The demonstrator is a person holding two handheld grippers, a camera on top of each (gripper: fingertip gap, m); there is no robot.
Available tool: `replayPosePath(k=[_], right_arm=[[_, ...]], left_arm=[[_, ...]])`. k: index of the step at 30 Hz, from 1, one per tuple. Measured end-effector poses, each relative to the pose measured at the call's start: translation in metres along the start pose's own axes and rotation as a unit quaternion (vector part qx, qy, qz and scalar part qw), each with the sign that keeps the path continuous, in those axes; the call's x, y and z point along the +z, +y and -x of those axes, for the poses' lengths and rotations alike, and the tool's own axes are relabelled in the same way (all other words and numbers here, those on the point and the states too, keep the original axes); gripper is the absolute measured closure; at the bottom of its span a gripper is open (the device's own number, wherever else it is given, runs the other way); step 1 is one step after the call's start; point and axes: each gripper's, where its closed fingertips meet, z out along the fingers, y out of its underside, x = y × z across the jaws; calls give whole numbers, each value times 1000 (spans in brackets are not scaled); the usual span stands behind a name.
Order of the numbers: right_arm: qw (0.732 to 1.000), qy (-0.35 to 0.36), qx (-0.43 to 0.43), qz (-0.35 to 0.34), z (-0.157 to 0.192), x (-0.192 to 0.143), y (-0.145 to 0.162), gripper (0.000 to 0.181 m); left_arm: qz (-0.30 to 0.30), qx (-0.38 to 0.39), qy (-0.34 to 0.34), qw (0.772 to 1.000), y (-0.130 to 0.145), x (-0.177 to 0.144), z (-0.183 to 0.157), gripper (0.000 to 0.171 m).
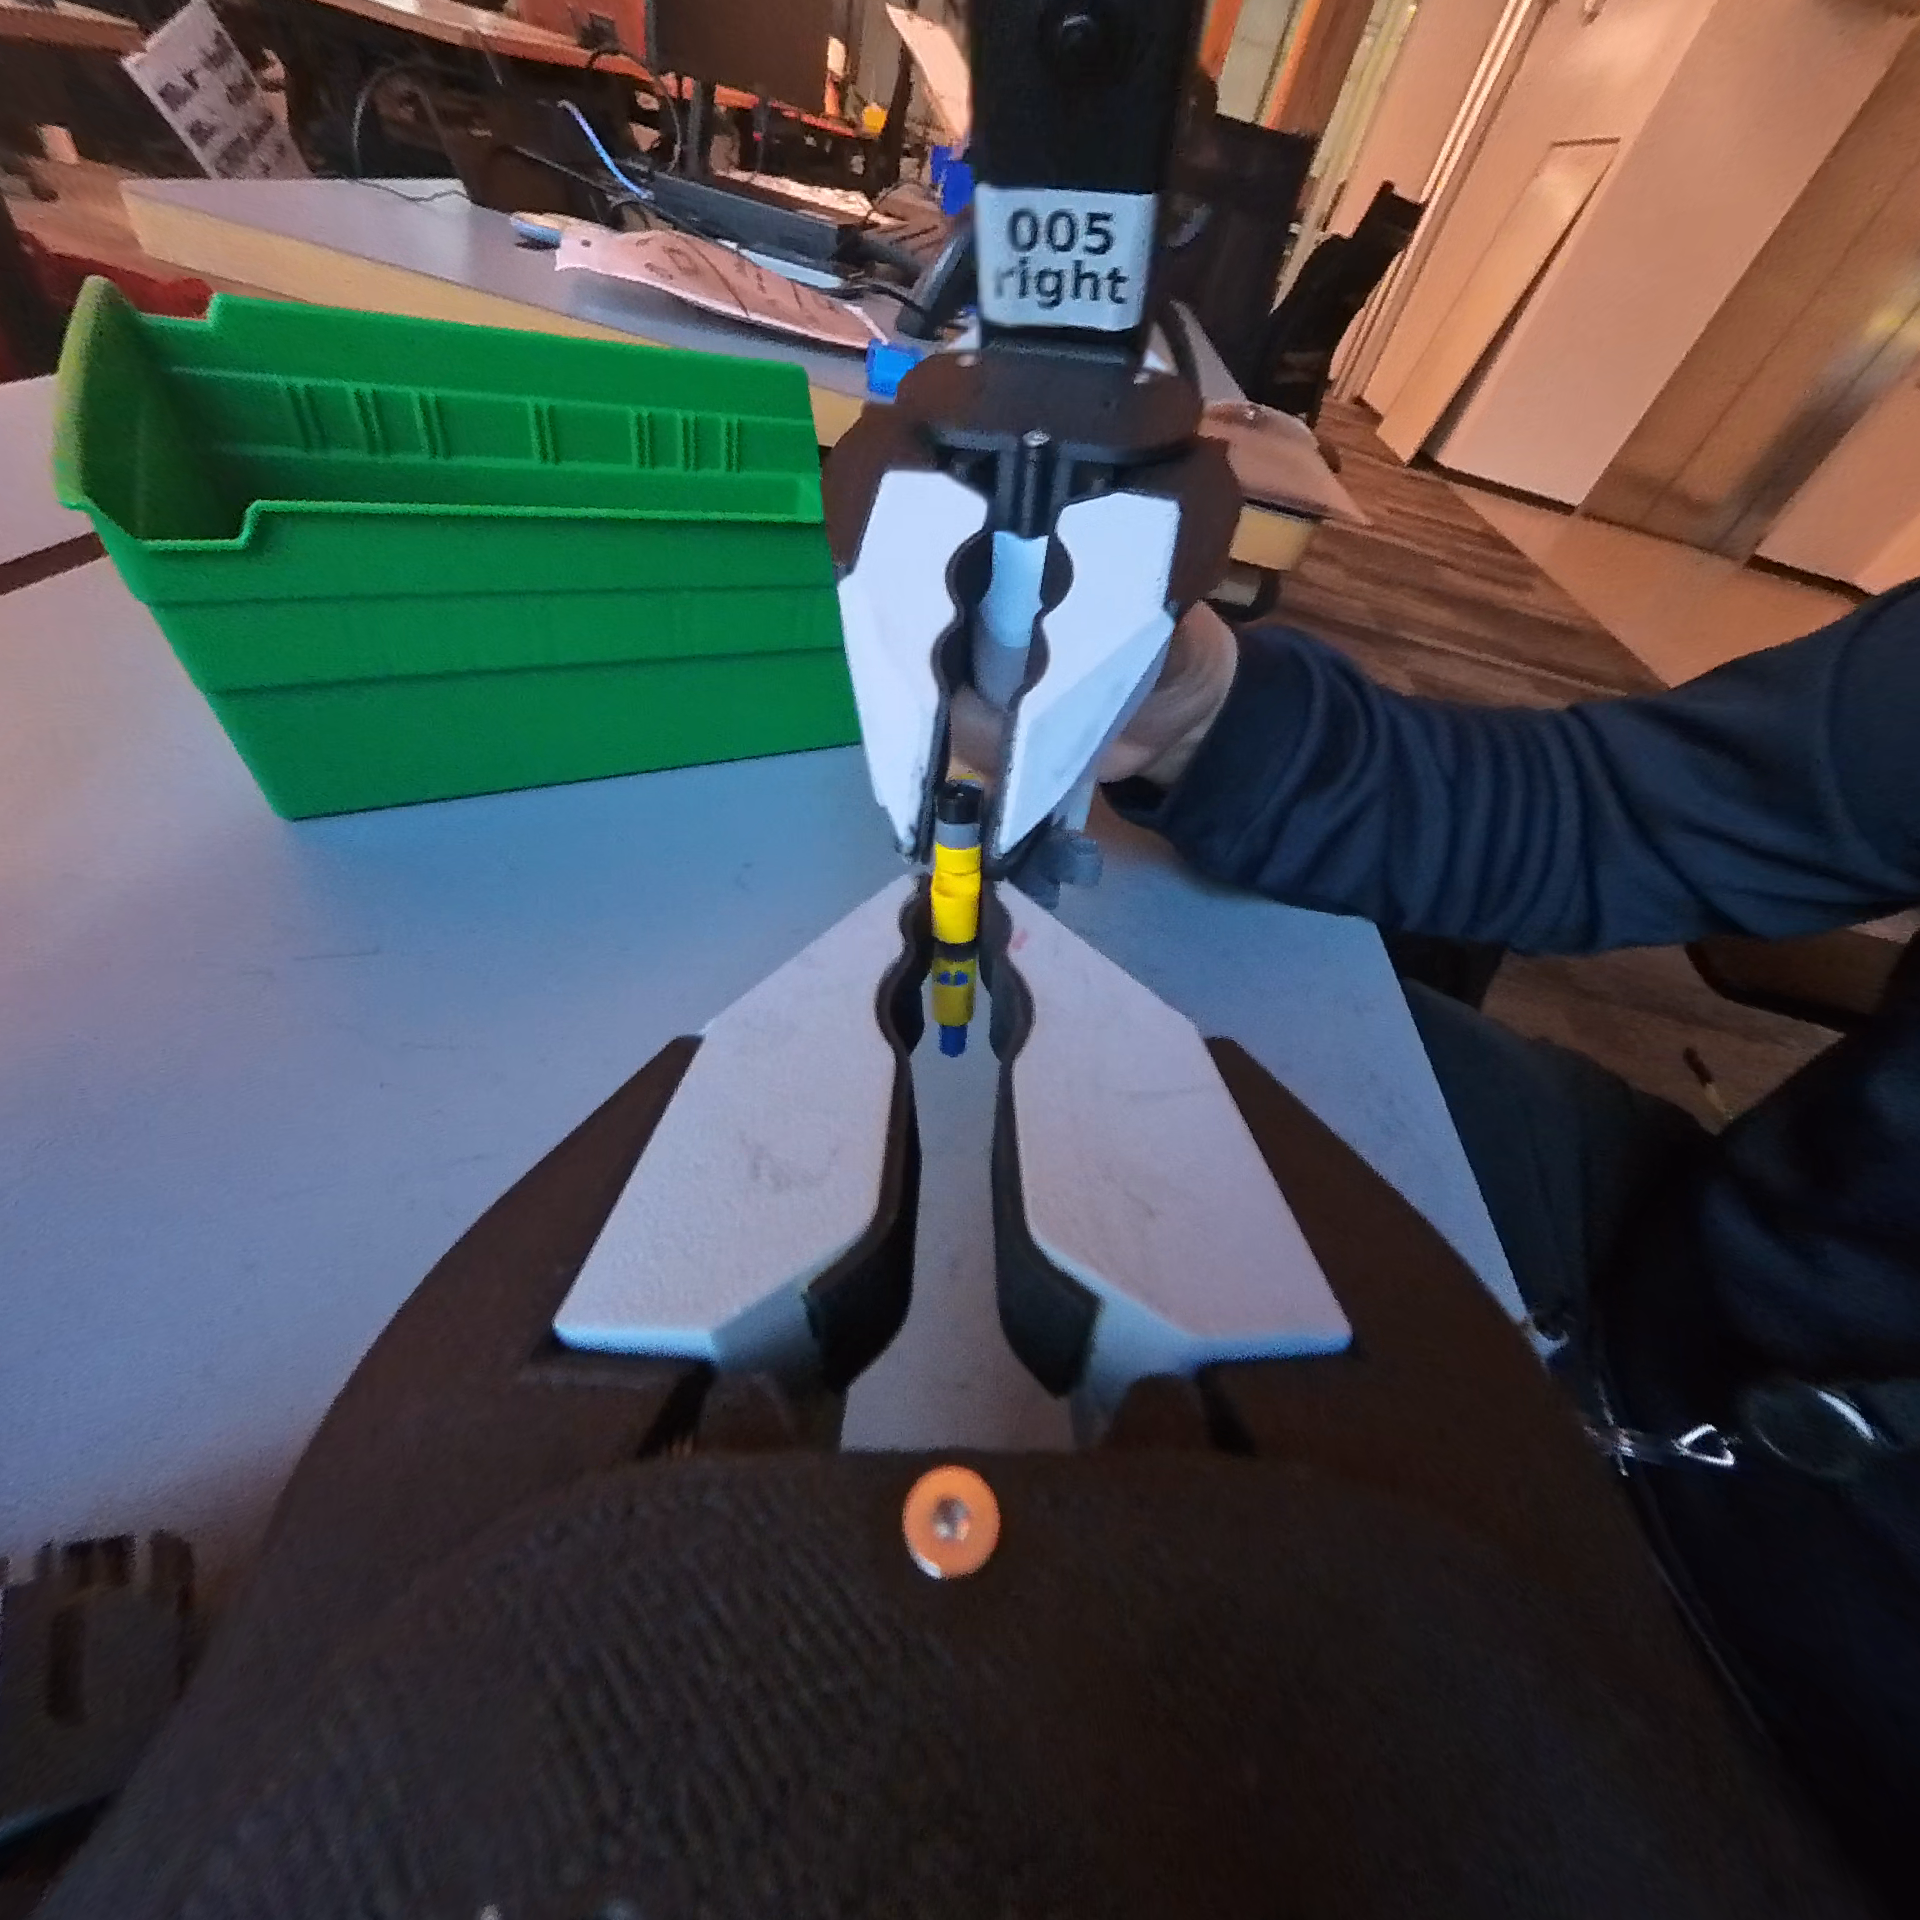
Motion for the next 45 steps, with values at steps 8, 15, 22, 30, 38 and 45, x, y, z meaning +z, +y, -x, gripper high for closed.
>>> replayPosePath(k=[8,15,22,30,38,45], right_arm=[[998,-24,46,-18,-1,1,1,176],[998,-18,55,-22,-5,2,2,177],[991,-28,117,-61,-13,5,-2,177],[994,-13,73,-83,-11,2,-11,175],[996,16,58,-70,-13,6,-10,177],[954,47,172,-242,-33,-12,-50,178]], left_arm=[[-3,-16,-2,1000,1,1,2,166],[-9,-43,3,999,2,1,6,166],[-26,-64,-10,998,-3,-3,13,166],[-36,-58,-6,998,-6,-1,9,166],[-31,-40,-34,998,-4,3,12,166],[-81,-2,-156,984,-23,-3,29,167]])
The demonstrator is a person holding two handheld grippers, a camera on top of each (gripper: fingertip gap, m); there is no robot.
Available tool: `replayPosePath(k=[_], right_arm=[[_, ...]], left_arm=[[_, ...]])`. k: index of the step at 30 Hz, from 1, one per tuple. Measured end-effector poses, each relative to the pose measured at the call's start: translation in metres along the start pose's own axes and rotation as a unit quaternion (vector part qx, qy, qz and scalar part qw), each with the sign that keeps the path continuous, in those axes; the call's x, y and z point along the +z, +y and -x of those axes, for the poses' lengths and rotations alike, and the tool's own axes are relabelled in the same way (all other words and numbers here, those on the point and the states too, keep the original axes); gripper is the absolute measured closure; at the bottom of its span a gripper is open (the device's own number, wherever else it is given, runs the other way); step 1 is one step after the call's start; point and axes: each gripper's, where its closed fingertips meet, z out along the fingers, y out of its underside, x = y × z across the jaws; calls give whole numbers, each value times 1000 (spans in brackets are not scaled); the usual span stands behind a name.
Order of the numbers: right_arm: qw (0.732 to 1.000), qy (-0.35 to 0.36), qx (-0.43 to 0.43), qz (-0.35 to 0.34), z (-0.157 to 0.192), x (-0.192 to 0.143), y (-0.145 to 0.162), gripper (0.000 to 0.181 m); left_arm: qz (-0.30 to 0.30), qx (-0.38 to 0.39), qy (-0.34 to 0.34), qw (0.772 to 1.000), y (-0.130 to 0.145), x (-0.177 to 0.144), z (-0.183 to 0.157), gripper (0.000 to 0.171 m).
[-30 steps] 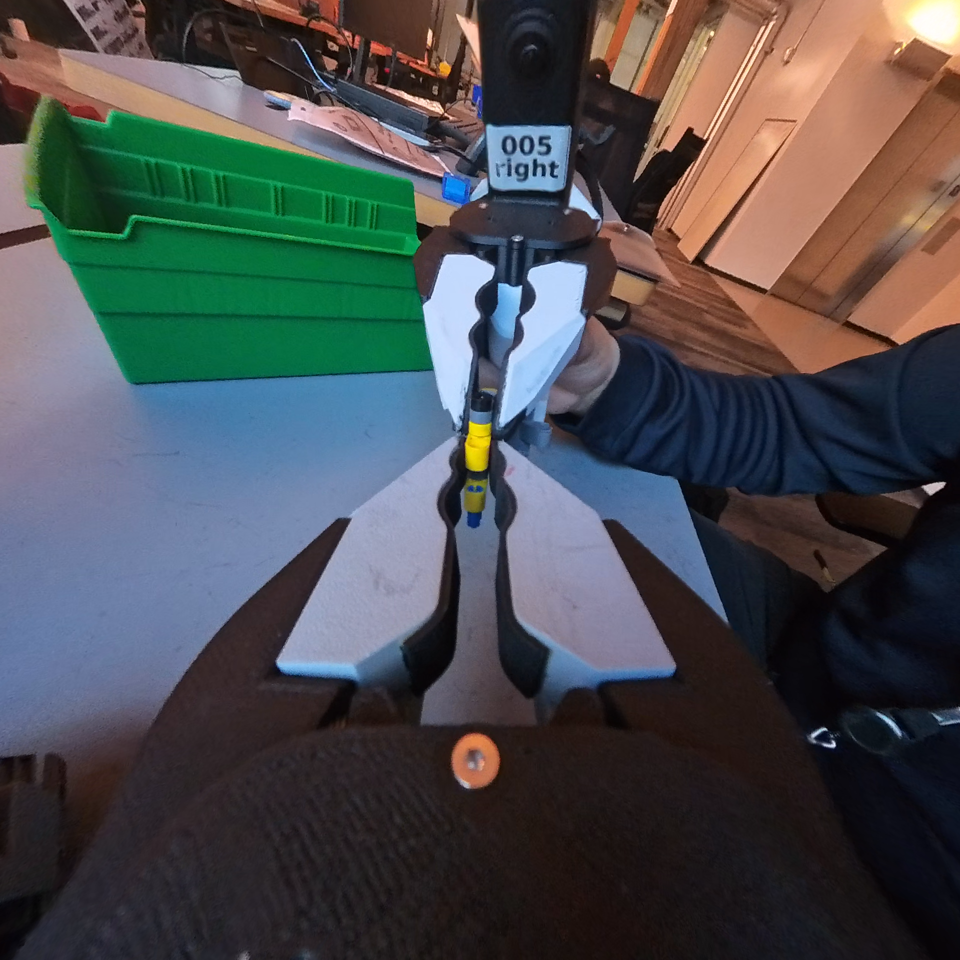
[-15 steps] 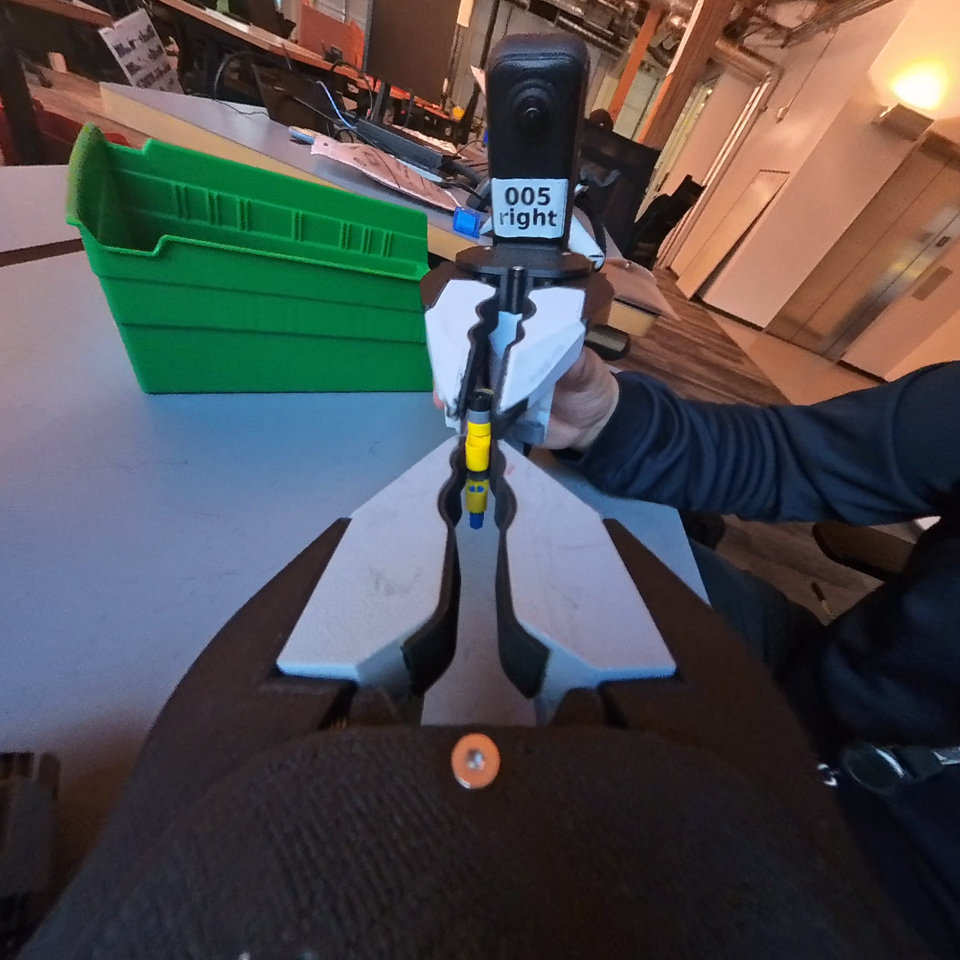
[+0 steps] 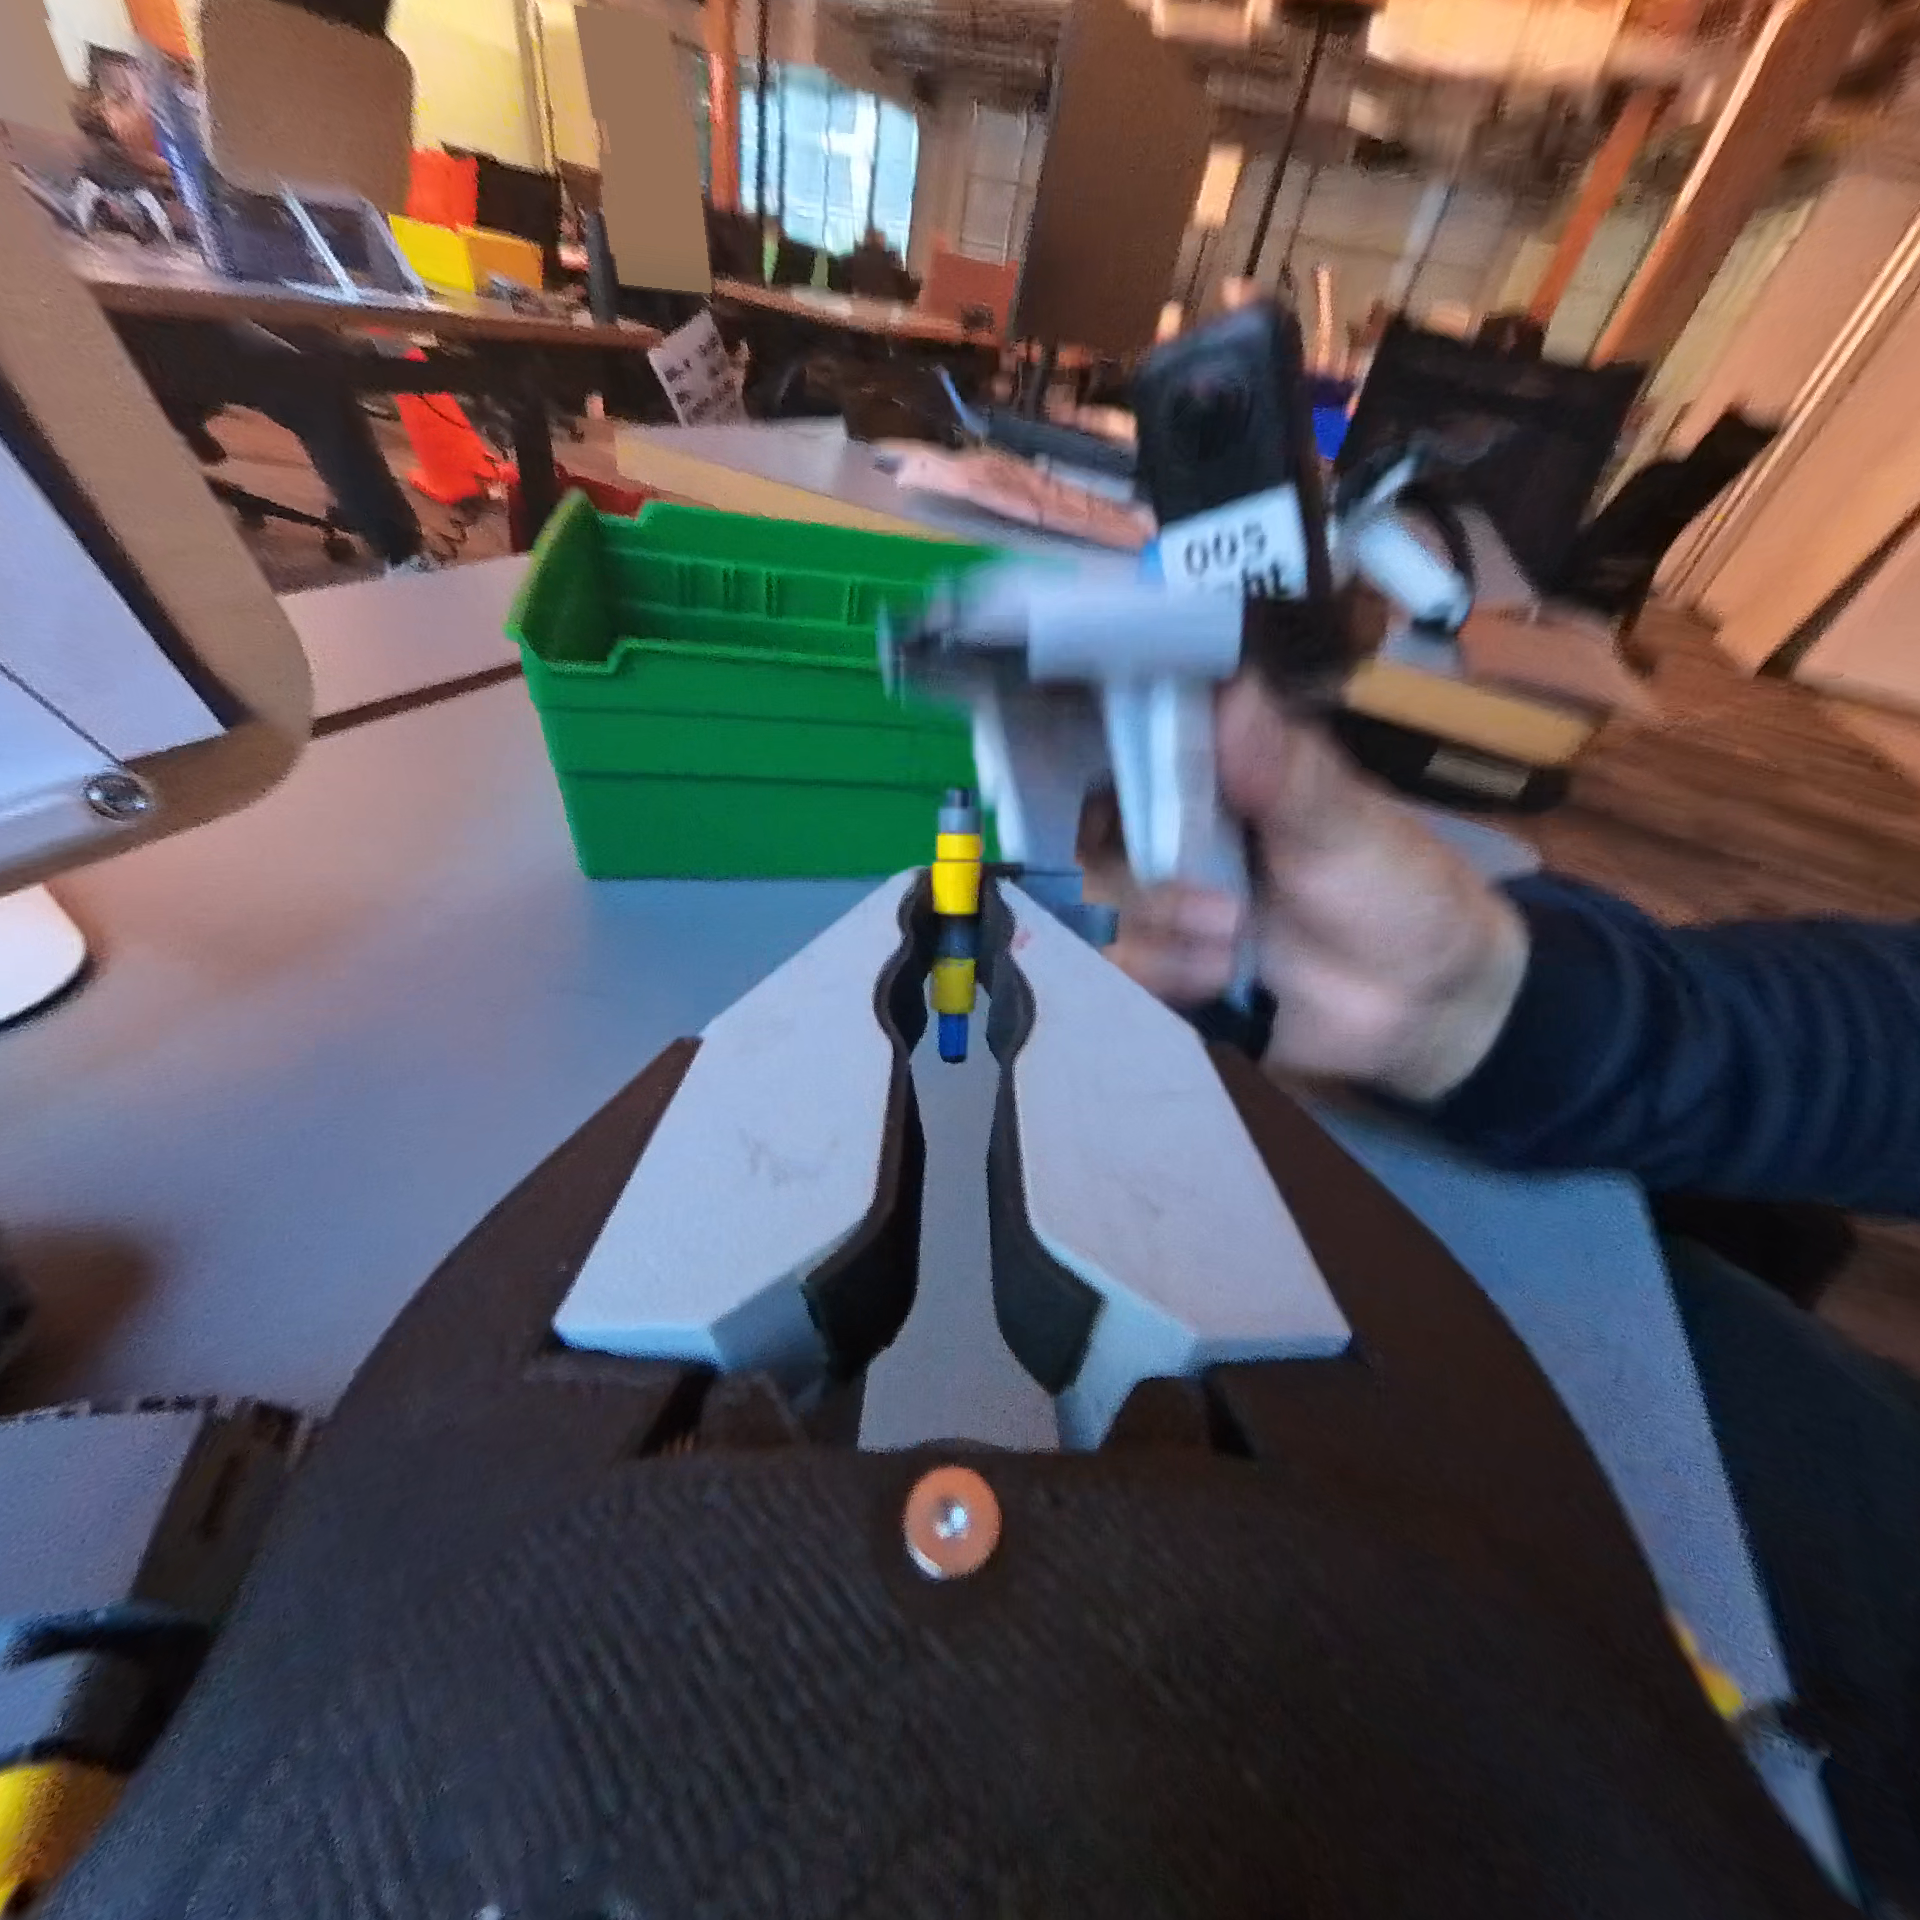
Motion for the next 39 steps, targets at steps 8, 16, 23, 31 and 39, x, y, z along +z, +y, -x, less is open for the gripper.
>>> replayPosePath(k=[8,16,23,31,39], right_arm=[[999,-17,-25,33,13,3,6,178],[995,33,-6,96,-23,-21,9,178],[948,127,-35,291,-65,-42,67,177],[910,146,13,389,-84,-61,110,168],[965,78,5,252,-57,-41,56,162]], left_arm=[[62,71,35,995,29,21,-28,166],[117,33,20,992,39,0,7,166],[128,58,-17,990,37,-9,24,167],[129,42,-18,991,40,-8,27,166],[134,41,-11,990,43,-6,24,166]])
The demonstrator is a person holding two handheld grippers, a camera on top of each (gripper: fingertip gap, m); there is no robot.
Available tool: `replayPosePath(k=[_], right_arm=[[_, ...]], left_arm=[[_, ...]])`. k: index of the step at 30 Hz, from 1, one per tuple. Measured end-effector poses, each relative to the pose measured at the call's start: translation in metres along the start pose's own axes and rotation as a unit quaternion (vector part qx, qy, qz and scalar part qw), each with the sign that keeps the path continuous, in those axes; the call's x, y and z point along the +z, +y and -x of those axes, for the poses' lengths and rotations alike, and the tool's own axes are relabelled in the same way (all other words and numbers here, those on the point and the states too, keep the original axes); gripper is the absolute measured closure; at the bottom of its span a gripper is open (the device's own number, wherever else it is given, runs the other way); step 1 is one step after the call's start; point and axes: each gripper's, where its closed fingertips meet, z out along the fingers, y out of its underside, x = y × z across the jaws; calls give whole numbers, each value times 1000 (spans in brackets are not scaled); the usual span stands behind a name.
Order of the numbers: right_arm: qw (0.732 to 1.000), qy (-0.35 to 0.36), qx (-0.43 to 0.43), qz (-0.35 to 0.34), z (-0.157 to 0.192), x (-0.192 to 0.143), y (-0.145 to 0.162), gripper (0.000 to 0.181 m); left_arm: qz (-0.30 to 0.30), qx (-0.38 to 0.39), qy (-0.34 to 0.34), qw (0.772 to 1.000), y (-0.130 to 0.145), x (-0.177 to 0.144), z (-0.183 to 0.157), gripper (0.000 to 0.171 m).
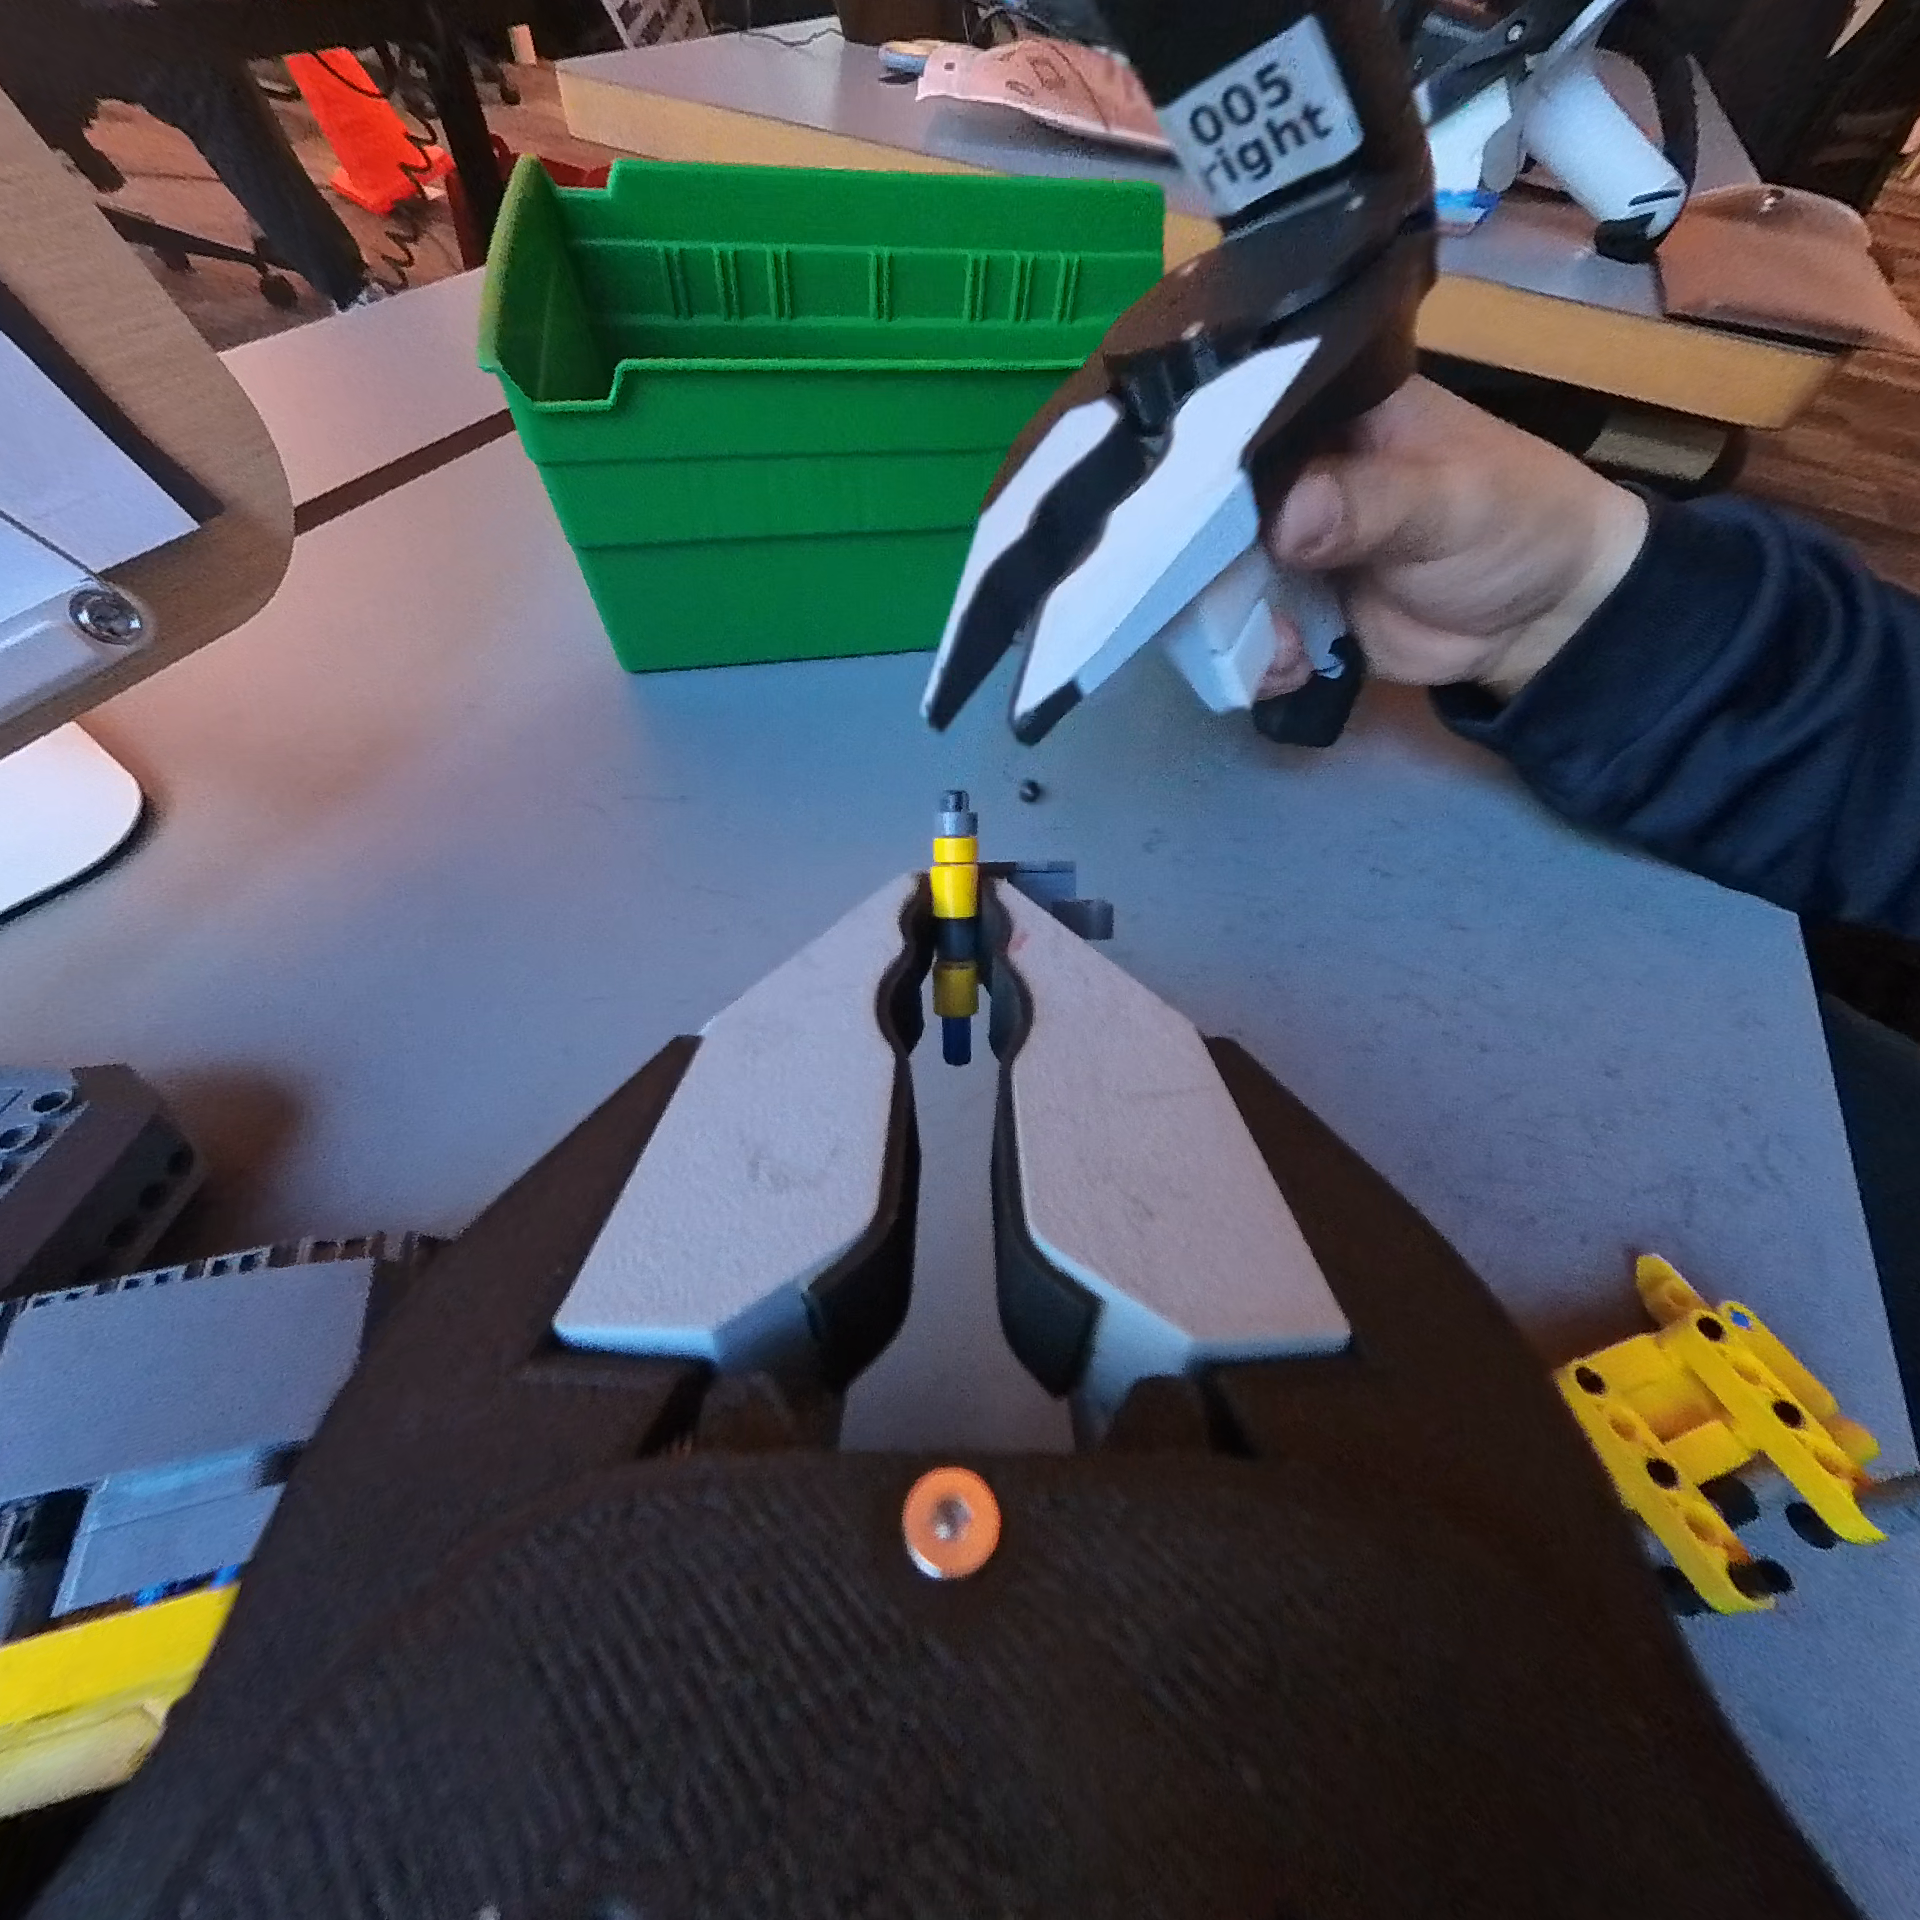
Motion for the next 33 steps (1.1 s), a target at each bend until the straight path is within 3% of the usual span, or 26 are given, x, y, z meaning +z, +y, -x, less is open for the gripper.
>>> replayPosePath(k=[3,7,10,16,25,33], right_arm=[[998,-27,-55,-23,19,2,-10,159],[994,-66,-91,-9,41,9,-4,150],[990,-97,-102,-16,54,11,-5,164],[987,-132,-85,-39,63,12,-9,168],[985,-128,-71,-89,61,17,-19,176],[978,-118,-17,-169,63,16,-38,178]], left_arm=[[-6,-13,18,1000,-1,1,-4,166],[-56,-49,95,993,-17,-6,-22,166],[-77,-79,134,985,-24,-12,-27,166],[-94,-109,180,973,-29,-17,-35,166],[-82,-108,164,977,-25,-14,-31,166],[-120,-130,135,975,-39,-19,-25,166]])
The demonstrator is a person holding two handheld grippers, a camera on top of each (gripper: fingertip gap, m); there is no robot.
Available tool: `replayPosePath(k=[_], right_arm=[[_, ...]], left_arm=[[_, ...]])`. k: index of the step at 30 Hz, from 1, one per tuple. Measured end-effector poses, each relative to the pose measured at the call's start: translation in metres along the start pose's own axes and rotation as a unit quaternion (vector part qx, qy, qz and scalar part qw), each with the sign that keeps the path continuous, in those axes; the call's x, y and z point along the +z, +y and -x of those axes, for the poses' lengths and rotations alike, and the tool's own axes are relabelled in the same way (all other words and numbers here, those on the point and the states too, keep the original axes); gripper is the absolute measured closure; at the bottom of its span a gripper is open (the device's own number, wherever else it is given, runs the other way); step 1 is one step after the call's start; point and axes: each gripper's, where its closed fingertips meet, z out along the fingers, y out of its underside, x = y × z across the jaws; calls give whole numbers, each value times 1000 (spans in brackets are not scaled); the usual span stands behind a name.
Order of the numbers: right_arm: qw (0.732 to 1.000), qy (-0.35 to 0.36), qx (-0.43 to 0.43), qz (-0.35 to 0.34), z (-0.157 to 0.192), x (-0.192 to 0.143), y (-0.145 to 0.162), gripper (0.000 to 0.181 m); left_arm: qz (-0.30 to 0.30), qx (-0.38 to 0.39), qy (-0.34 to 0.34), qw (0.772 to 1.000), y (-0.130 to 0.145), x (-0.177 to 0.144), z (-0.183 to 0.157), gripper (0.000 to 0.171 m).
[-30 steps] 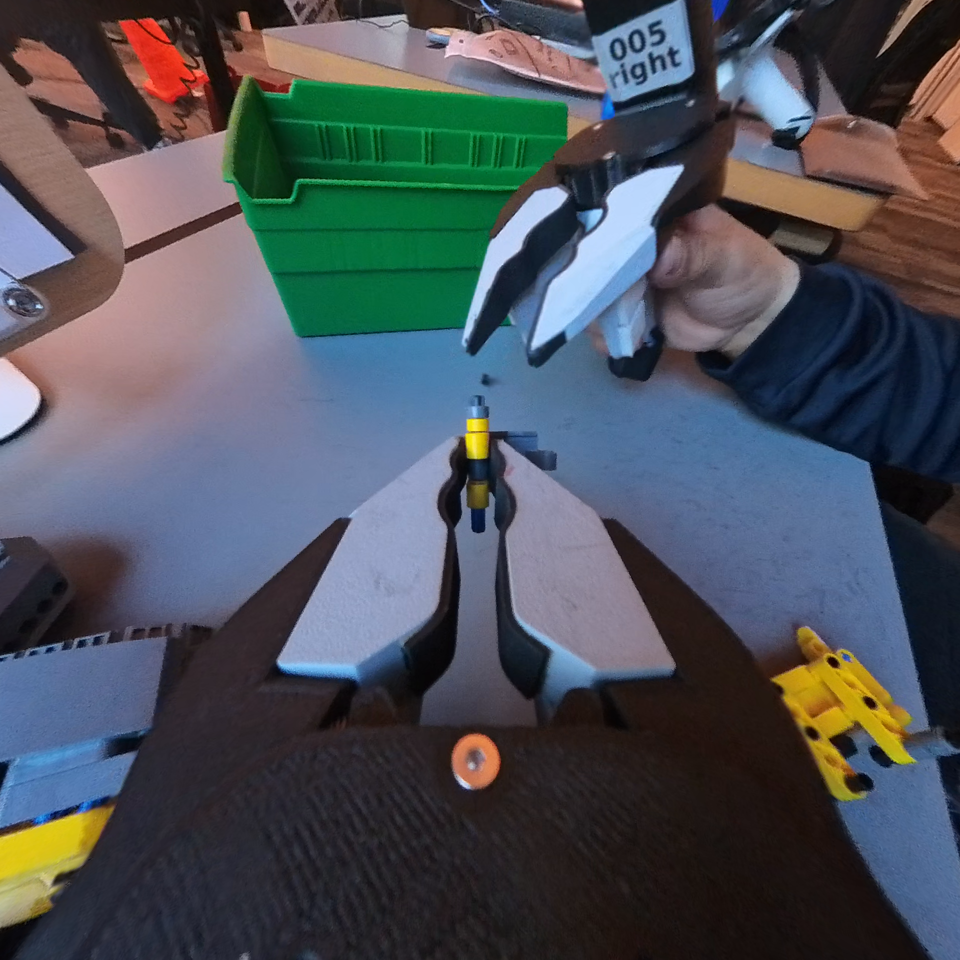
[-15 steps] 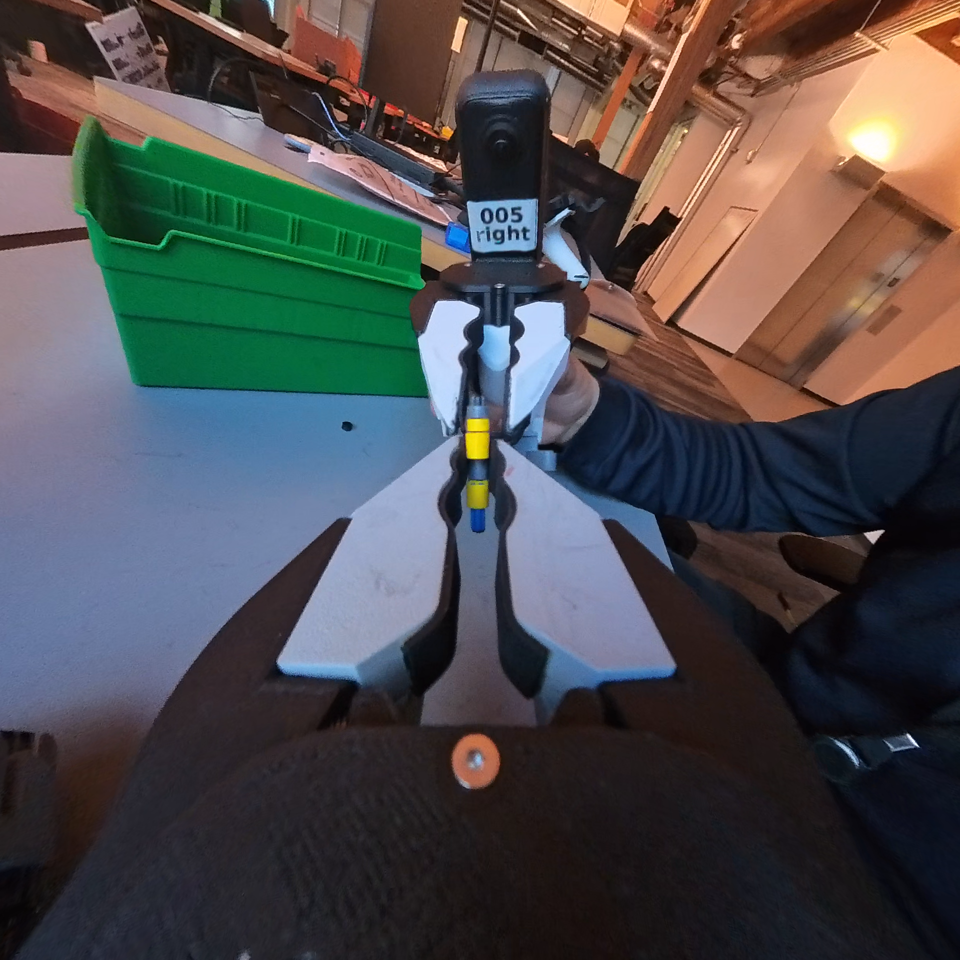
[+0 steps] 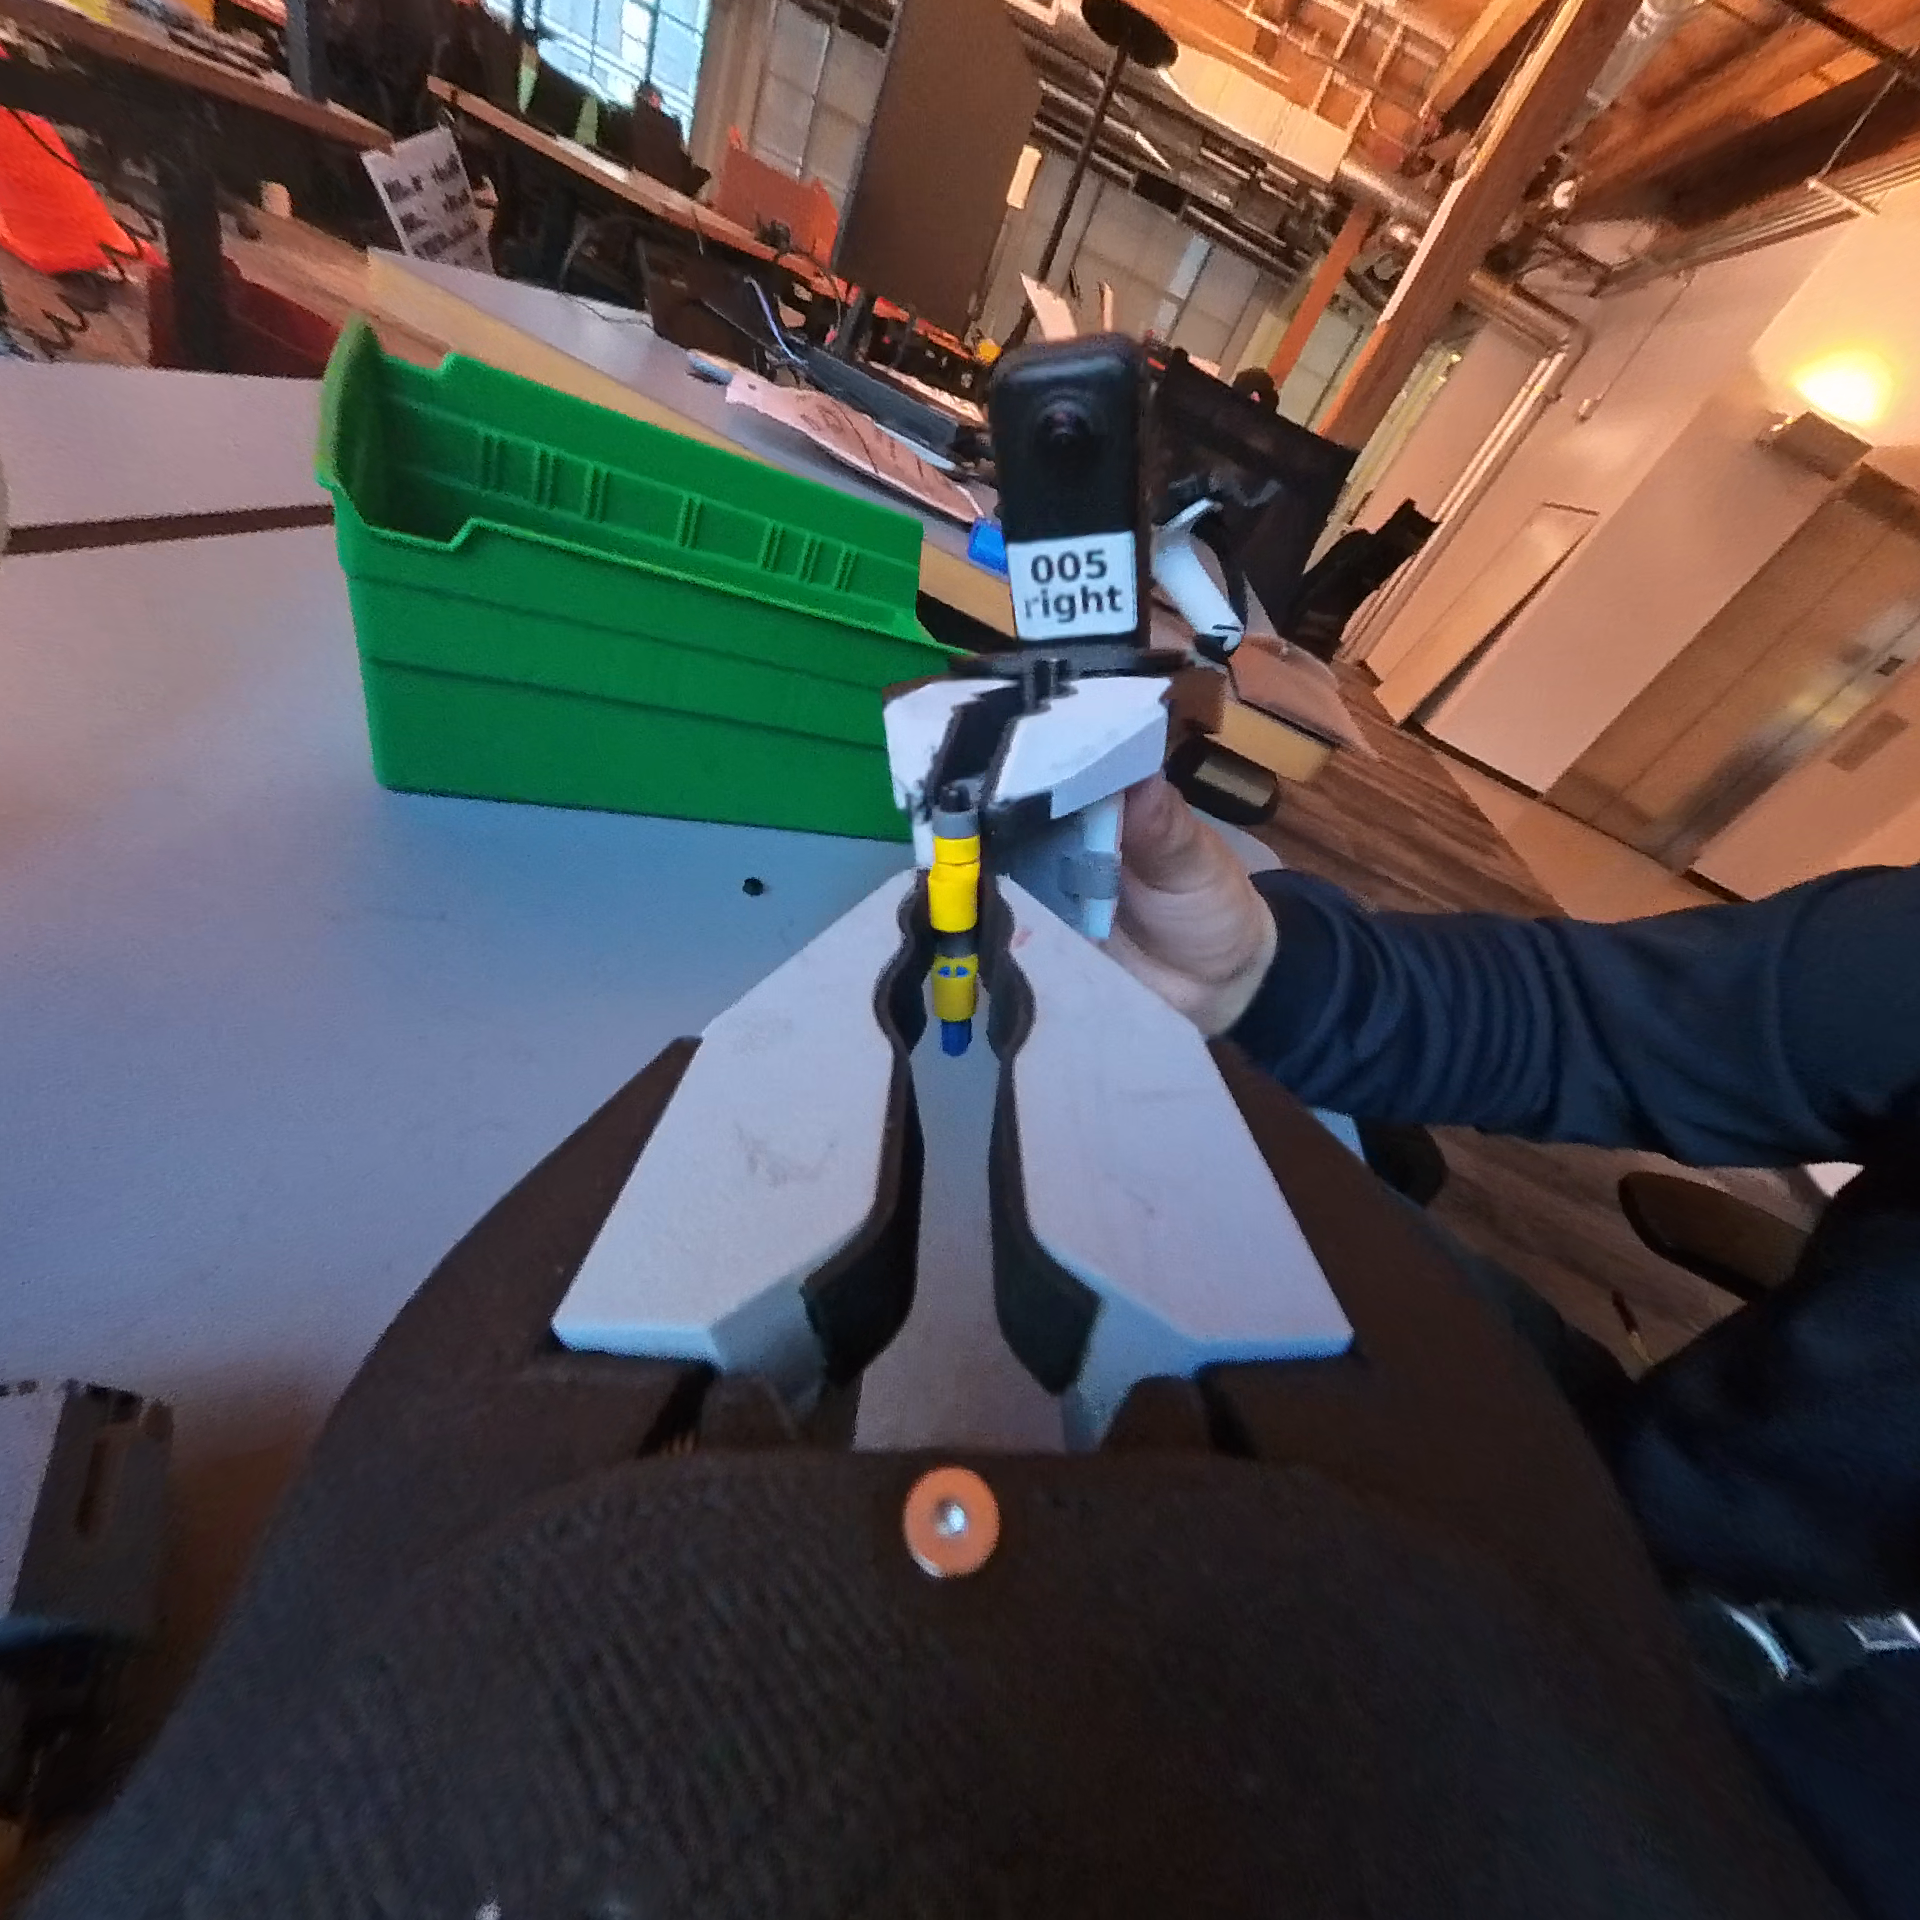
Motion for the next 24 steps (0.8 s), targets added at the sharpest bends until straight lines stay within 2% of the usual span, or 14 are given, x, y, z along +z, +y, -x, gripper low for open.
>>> replayPosePath(k=[7,11,13,15,18,24], right_arm=[[985,-72,123,-102,3,2,-18,178],[984,-82,117,-107,8,-1,-21,180],[991,-73,77,-77,13,2,-19,179],[999,-39,8,-13,14,3,-12,178],[995,6,-80,51,13,-5,-7,181],[989,-15,-85,117,12,-17,8,160]], left_arm=[[-23,66,-51,996,-11,-2,1,166],[-21,95,-57,994,-13,-2,-4,166],[-21,84,-35,996,-14,-5,-8,166],[-4,86,-26,996,-9,-7,-9,167],[5,95,-16,995,-5,-4,-12,167],[5,70,7,998,-6,-7,-13,166]])
